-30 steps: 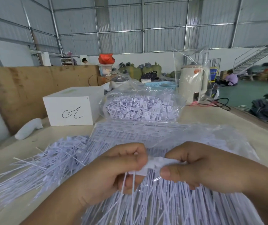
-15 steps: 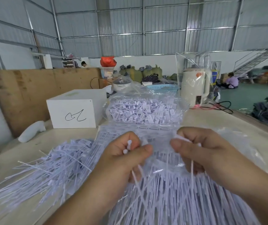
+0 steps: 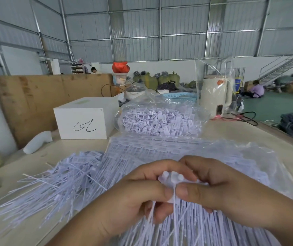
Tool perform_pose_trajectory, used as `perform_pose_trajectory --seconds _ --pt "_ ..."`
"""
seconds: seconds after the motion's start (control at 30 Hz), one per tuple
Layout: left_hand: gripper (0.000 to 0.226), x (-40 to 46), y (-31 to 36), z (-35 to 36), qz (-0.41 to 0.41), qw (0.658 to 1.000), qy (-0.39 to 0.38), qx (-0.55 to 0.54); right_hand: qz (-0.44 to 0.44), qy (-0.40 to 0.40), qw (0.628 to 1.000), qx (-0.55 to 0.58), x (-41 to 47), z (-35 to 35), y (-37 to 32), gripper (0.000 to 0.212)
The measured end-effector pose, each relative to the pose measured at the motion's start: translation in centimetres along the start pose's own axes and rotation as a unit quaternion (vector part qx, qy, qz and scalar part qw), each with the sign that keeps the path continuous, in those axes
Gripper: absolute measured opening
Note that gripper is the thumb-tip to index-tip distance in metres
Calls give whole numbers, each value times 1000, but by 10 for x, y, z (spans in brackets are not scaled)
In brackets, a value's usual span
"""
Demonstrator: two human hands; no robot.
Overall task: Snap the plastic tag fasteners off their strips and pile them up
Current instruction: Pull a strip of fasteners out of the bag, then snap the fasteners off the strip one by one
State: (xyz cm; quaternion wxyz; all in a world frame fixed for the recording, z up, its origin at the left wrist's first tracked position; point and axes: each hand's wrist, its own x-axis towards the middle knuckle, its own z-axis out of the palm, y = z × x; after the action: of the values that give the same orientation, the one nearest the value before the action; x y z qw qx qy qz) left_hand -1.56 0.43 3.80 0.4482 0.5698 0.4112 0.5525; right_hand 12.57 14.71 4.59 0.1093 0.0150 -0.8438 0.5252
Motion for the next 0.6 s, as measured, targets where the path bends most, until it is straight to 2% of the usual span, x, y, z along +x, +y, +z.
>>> perform_pose_trajectory --seconds 0.1,0.17,0.3,0.43,0.5,0.6 --pt "8 0 -1 0 -4 997 42 60 29 -21 998 -58 1 -3 2 49" --pt "8 -1 -1 -2 -4 993 72 90 60 -33 993 -92 0 -9 1 59" --pt "13 -1 -1 -7 -2 995 78 66 50 -21 996 -75 -4 -18 -2 40" --pt "22 -3 2 -6 -3 997 45 65 22 51 996 -67 -5 -13 -8 48" --pt "25 0 2 -2 18 991 92 95 14 87 994 -58 -4 -7 -12 51" --pt "37 6 -3 6 69 968 226 79 -10 179 982 -67 1 9 -16 51"
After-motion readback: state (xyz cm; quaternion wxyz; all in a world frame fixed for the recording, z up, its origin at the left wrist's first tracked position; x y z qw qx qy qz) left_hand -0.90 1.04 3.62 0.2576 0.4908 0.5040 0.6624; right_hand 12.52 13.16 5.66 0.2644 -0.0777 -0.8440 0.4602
